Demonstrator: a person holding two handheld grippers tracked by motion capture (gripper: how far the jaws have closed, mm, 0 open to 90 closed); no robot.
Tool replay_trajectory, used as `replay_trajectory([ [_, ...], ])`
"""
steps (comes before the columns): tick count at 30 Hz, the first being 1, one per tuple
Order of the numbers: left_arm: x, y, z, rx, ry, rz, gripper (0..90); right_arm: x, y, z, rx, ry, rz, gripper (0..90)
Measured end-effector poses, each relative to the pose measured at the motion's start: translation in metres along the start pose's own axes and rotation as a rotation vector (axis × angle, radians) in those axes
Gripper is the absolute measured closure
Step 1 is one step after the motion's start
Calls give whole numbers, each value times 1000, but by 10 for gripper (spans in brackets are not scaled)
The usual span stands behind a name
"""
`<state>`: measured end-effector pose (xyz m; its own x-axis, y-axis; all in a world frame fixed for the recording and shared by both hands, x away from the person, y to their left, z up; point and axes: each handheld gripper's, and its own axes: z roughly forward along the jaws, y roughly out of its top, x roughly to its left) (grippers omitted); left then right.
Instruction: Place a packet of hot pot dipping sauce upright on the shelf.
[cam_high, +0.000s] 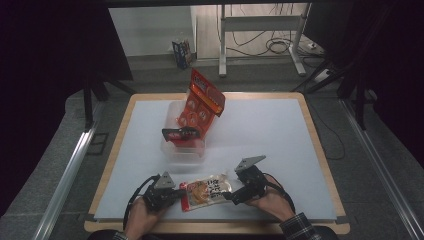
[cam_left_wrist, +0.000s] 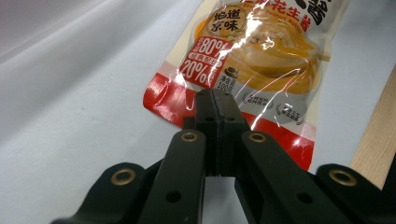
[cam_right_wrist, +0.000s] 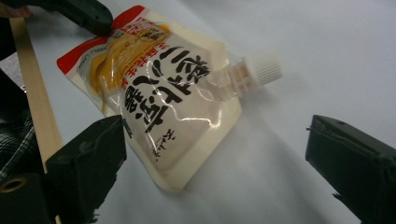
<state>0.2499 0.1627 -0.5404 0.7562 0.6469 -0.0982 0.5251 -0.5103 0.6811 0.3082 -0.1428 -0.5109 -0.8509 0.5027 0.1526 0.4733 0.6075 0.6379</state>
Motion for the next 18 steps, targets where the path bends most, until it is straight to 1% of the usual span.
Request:
replay_trajectory([
  [4, 2, -1, 0, -5, -12, -17, 900, 3, -1, 7, 16, 40, 12, 78],
  [7, 3, -1, 0, -8, -18, -28, 900, 6, 0, 12, 31, 50, 9, 85],
  [10, 3, -1, 0, -8, -19, -30, 900, 7, 0, 16, 42, 69, 23, 100],
  [11, 3, -1, 0, -7, -19, -32, 900, 7, 0, 18, 46, 84, 36, 101],
  [13, 3, -1, 0, -6, -18, -30, 900, 9, 1, 19, 45, 88, 39, 109],
  [14, 3, -1, 0, -5, -18, -31, 900, 9, 1, 19, 43, 98, 44, 119],
  [15, 3, -1, 0, -5, -18, -30, 900, 9, 3, 21, 34, 136, 76, 125],
  [18, 2, 0, 0, -2, -17, -30, 900, 10, 4, 22, 33, 144, 82, 131],
])
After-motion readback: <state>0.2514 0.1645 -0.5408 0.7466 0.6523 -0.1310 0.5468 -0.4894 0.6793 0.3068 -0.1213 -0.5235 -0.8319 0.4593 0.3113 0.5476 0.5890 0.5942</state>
